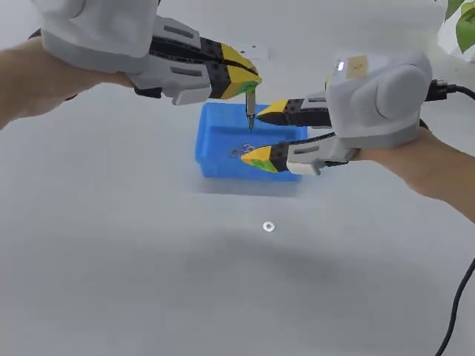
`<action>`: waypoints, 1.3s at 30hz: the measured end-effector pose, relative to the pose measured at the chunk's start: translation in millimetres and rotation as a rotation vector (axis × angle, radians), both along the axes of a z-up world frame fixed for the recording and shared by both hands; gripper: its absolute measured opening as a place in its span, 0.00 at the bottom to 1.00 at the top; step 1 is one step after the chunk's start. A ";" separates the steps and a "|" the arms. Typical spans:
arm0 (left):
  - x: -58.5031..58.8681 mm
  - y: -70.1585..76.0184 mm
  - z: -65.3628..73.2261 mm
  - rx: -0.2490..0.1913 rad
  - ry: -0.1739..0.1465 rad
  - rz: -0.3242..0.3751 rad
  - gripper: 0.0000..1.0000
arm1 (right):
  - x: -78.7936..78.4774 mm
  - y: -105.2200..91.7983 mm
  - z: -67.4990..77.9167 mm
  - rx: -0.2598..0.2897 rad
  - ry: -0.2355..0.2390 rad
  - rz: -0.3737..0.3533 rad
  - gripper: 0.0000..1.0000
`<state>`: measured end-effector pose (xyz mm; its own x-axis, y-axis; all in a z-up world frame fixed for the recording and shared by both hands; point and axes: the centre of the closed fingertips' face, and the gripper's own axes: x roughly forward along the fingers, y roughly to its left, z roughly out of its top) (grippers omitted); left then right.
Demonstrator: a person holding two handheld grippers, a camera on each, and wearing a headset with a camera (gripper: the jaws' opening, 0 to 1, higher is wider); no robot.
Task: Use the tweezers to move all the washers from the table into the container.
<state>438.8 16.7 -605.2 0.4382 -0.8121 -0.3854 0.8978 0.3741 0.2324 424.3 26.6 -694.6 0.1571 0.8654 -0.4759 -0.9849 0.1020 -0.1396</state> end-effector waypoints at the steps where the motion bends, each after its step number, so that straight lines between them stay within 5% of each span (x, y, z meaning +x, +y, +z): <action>1: -3.9 0.0 1.0 -0.003 -0.002 0.000 0.04 | -3.2 -2.5 0.9 0.001 0.002 -0.001 0.45; 15: -53.7 -11.1 -8.6 -0.016 0.027 -0.004 0.04 | -54.9 -59.3 -10.1 -0.036 -0.006 -0.013 0.64; 18: -53.2 -8.5 -17.5 0.025 -0.005 0.024 0.04 | -67.7 -68.0 -16.0 -0.057 0.003 0.003 0.69; 19: -63.8 -14.2 -20.6 0.019 -0.004 0.033 0.04 | -72.4 -71.2 -18.4 -0.067 0.002 0.006 0.71; 27: -94.1 -31.2 -45.8 -0.002 0.074 0.017 0.04 | -97.2 -77.1 -27.9 -0.081 0.034 0.027 0.81; 39: -100.9 -41.5 -66.0 -0.013 0.095 0.001 0.04 | -113.9 -79.4 -48.7 -0.108 0.100 0.058 0.95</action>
<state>337.9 -24.8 -671.2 0.4014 -0.8168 -0.4144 0.9150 0.3779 0.1416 310.4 -52.7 -743.3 0.0555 0.8145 -0.5774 -0.9983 0.0340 -0.0479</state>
